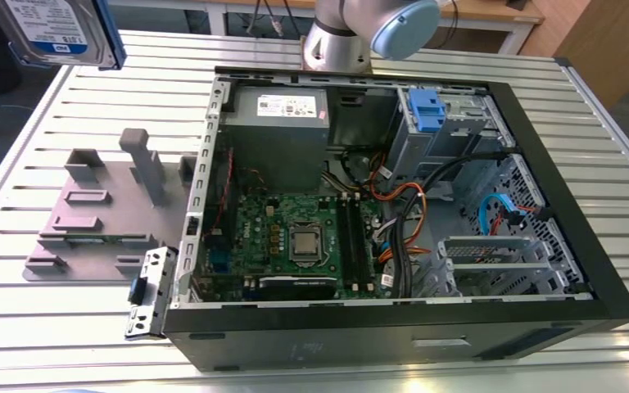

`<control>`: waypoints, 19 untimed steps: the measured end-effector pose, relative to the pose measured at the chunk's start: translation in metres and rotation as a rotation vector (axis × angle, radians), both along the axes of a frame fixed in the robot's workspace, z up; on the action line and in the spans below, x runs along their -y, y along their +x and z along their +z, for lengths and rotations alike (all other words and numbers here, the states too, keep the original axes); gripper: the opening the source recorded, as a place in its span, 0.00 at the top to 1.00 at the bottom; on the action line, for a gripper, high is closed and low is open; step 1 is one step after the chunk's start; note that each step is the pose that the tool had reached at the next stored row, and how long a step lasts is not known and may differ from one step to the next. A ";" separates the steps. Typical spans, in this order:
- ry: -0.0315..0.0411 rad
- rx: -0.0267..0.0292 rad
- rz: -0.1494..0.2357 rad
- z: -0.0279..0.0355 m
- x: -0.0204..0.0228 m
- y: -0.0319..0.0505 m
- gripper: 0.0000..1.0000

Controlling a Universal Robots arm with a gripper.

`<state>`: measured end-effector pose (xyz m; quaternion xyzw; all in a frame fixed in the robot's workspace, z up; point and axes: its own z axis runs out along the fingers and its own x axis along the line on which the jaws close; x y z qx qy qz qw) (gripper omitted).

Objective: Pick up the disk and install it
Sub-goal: 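Pick up the disk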

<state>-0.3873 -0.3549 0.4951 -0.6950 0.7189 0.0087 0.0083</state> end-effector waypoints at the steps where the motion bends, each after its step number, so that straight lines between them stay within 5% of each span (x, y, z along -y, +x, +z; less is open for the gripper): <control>1: 0.0000 0.0000 0.000 0.0000 0.0000 0.0004 0.64; 19: -0.0001 0.0000 0.000 0.0000 0.0000 0.0075 0.64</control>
